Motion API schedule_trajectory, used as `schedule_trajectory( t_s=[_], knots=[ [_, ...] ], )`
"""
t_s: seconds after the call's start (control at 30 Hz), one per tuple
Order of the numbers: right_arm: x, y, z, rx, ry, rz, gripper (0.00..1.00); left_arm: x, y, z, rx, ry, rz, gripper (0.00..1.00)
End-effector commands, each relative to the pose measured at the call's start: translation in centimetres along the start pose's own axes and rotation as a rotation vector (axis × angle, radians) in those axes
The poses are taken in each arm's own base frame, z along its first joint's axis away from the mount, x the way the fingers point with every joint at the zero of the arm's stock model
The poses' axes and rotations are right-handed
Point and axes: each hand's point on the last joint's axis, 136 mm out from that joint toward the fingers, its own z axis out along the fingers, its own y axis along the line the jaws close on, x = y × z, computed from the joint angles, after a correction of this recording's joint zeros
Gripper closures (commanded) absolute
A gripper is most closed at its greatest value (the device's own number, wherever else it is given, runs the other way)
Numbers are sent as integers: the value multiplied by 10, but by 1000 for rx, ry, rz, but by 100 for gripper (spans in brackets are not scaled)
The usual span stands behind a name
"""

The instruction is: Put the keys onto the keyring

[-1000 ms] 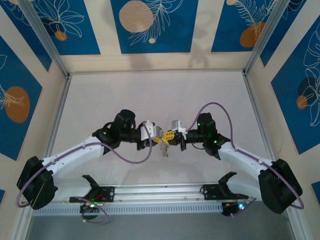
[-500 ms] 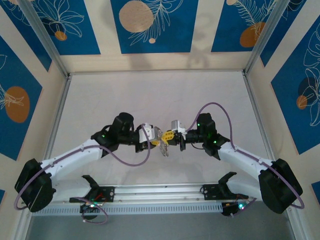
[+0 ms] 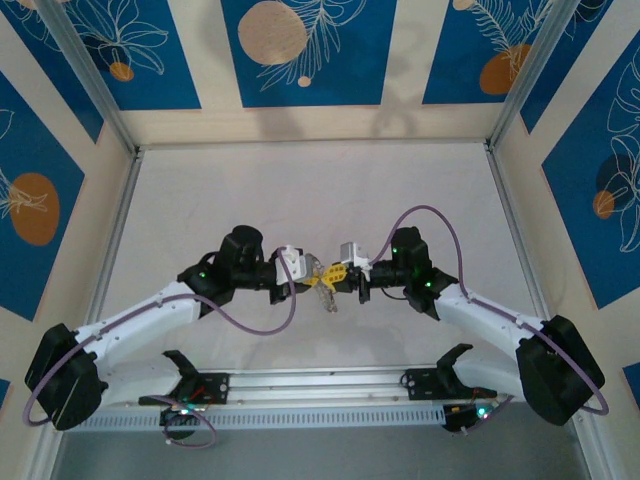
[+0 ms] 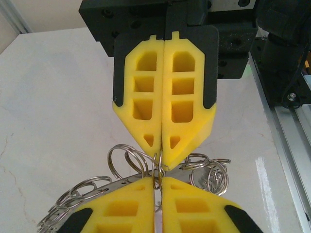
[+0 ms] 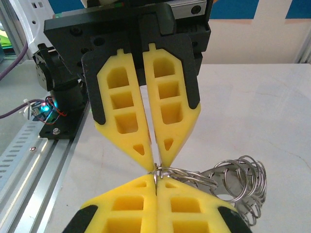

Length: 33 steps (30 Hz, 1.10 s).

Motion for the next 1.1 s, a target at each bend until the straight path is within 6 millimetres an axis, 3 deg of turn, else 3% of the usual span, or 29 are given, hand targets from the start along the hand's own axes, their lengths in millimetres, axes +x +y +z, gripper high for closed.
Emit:
schedule_trajectory(
  t_s=[0.0, 0.6, 0.8, 1.0, 1.07],
  knots=[
    [-20, -3, 1, 4, -39, -67, 100, -1, -5, 2, 23, -18, 9, 91],
    [-20, -3, 4, -7, -42, -63, 100, -1, -5, 13, 74, -16, -28, 85],
    [-18, -2, 4, -7, -24, -69, 100, -1, -5, 8, 56, -9, 14, 100],
    [-9, 0, 0, -11, 57, -70, 100, 12, 8, -2, -16, 149, 45, 100],
    [-5, -1, 0, -7, 96, -71, 96, 15, 12, -5, -26, 213, 48, 100]
  ],
)
